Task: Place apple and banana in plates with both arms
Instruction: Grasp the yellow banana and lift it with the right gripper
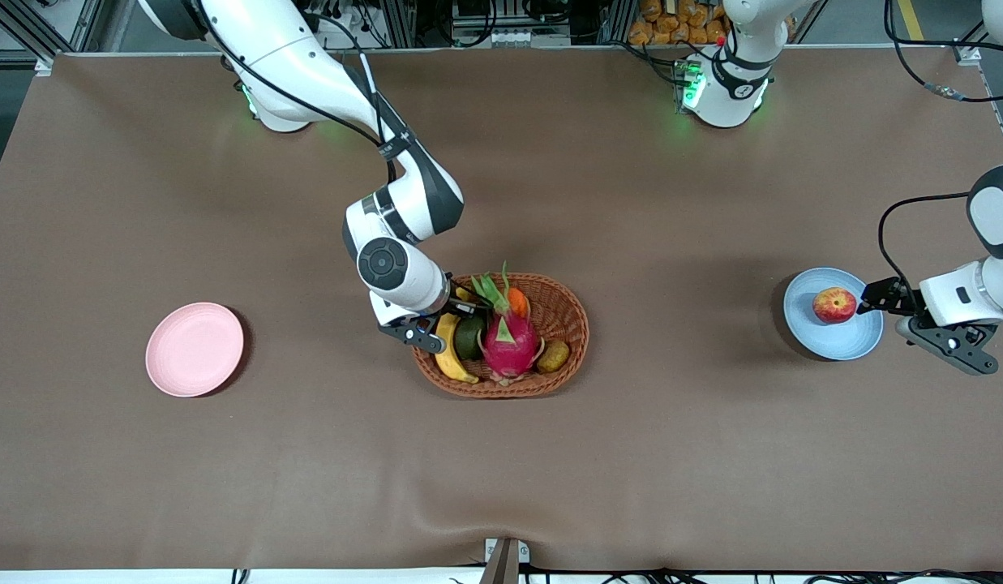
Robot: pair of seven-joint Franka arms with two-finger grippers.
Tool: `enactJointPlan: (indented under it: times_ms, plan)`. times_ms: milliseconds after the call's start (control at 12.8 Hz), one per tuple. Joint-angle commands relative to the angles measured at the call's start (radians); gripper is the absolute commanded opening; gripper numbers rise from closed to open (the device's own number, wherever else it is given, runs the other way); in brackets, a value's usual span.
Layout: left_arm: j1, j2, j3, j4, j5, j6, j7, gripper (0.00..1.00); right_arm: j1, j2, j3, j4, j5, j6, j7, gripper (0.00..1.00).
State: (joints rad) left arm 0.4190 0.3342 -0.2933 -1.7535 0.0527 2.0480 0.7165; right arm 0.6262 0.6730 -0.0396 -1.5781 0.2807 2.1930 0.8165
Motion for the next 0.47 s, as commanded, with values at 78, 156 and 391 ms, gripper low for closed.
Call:
enactJointPlan:
  times_ms: [78, 156, 391]
  plan:
    - [-0.232, -0.101, 0.174, 0.022, -0.001, -0.104, -0.038, 1.0, -0.029, -0.047, -0.029, 0.153, -0.086, -0.266, 0.007, 0.0]
    - [-0.34, -0.109, 0.278, 0.034, -0.002, -0.118, -0.054, 1.0, -0.052, -0.047, -0.032, 0.194, -0.086, -0.323, 0.003, 0.0]
    - [-0.468, -0.112, 0.368, 0.1, 0.001, -0.118, -0.058, 1.0, -0.16, -0.107, -0.032, 0.199, -0.081, -0.4, -0.03, 0.01]
